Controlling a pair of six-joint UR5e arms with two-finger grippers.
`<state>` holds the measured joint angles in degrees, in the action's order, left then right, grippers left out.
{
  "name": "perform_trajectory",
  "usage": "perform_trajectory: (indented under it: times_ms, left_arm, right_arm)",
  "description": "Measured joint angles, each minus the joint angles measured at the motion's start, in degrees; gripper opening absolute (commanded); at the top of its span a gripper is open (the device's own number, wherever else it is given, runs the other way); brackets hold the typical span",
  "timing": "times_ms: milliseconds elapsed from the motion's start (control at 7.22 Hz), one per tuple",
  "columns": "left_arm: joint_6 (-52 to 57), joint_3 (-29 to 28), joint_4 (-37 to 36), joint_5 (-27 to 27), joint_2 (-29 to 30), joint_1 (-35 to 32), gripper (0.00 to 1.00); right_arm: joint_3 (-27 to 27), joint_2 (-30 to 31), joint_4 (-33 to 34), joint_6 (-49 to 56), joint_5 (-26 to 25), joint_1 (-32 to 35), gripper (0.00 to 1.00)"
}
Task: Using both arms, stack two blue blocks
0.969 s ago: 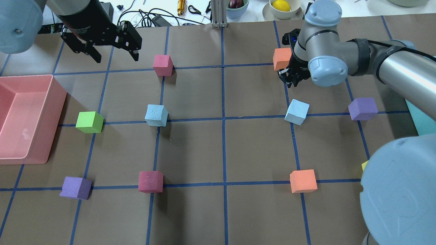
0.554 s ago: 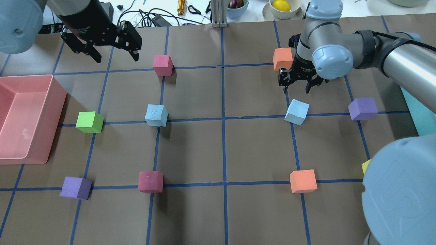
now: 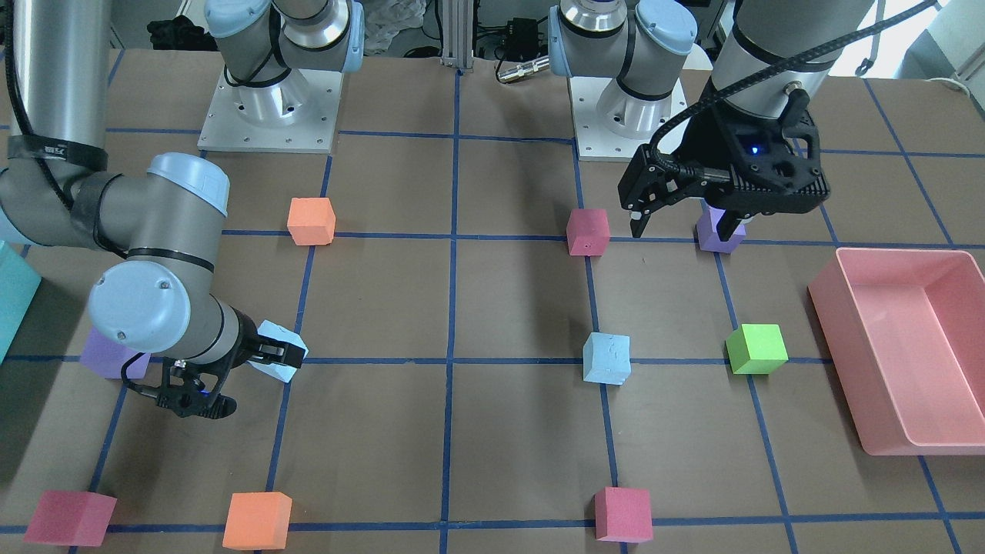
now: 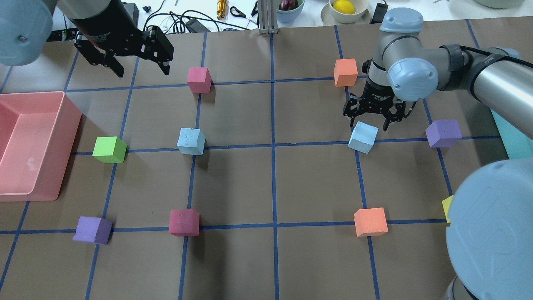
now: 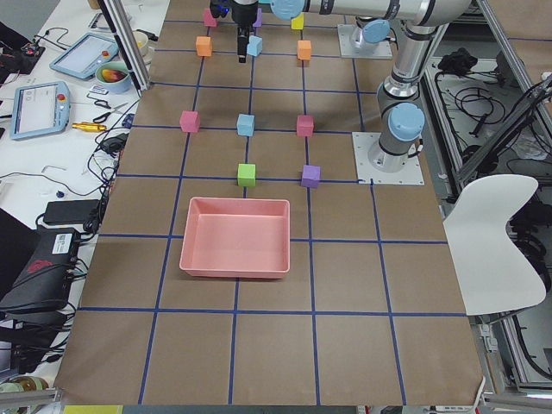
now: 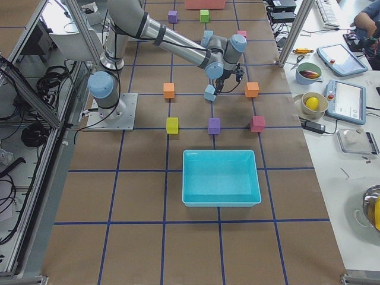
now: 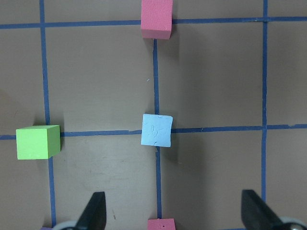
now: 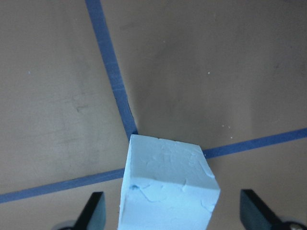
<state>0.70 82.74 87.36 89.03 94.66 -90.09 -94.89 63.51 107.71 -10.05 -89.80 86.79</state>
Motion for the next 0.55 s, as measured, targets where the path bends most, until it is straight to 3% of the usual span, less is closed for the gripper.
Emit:
perform_trajectory:
  times_ms: [138, 277, 415, 554]
  left_arm:
    - [0.00, -0.01, 0.00, 0.00, 0.00, 0.00, 1.00]
    - [0.00, 0.01, 0.00, 0.00, 0.00, 0.00, 1.00]
    - [0.00, 0.03, 0.00, 0.00, 0.00, 0.00, 1.00]
    - [0.00, 0.03, 0.00, 0.00, 0.00, 0.00, 1.00]
  right_arm:
    - [-0.53, -0.32, 0.07, -0.92, 0.35, -0.02, 0.87]
    - [-0.76, -0.76, 0.13, -1.13, 0.51, -0.04, 0.46]
    - [-0.80, -1.03, 0.18, -1.07, 0.59, -0.04, 0.16]
    - [-0.77, -1.13, 0.23, -1.06, 0.64, -0.04, 0.00]
